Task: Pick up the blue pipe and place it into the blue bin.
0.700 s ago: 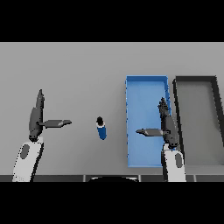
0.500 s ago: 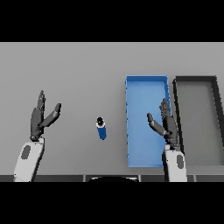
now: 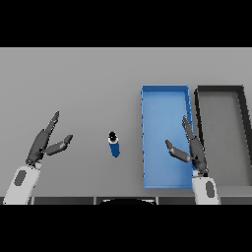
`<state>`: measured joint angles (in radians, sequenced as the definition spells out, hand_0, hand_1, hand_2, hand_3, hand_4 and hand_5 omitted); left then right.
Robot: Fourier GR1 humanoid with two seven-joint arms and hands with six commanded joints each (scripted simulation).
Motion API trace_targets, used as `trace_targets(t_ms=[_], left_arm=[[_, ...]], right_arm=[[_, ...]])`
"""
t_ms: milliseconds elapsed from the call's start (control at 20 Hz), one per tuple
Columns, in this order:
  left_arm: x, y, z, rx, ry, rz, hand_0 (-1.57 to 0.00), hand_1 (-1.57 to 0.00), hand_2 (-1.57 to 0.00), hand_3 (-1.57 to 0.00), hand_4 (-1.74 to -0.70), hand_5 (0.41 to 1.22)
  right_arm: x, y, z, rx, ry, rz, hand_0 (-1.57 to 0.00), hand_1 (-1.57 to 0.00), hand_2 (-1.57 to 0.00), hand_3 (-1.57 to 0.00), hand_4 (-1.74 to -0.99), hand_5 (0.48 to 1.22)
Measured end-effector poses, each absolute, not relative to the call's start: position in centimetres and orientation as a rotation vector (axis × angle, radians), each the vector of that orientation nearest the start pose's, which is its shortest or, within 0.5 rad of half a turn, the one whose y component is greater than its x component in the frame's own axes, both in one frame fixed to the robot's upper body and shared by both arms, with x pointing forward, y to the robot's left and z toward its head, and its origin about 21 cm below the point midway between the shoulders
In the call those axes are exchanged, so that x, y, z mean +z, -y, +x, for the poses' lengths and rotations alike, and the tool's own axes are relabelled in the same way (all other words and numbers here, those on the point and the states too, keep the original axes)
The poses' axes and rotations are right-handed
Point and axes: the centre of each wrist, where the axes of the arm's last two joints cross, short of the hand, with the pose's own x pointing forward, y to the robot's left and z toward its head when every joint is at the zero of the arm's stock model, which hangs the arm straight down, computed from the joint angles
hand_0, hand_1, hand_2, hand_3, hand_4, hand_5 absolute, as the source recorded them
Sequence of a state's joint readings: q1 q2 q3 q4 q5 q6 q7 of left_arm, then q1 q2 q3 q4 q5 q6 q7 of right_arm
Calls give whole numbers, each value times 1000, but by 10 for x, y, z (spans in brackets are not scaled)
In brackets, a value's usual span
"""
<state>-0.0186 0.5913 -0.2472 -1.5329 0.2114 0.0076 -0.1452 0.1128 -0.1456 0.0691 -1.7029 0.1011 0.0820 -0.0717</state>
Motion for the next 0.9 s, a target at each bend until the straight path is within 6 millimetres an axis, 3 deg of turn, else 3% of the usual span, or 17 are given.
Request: trace_targets(t_ms=[300,600,900], left_arm=[[32,-300,236,-648,1531,-78,1,1,1,1,-1037,548],[33,-264,230,-776,1433,-199,1,1,1,1,-1091,472],[16,-223,224,-852,1414,-299,1,1,1,1,-1117,446]], right_arm=[[13,254,222,307,1670,-73,1,1,1,1,-1223,601],[11,254,219,323,1687,-66,1,1,1,1,-1248,612],[15,252,219,305,1693,-61,1,1,1,1,-1270,617]])
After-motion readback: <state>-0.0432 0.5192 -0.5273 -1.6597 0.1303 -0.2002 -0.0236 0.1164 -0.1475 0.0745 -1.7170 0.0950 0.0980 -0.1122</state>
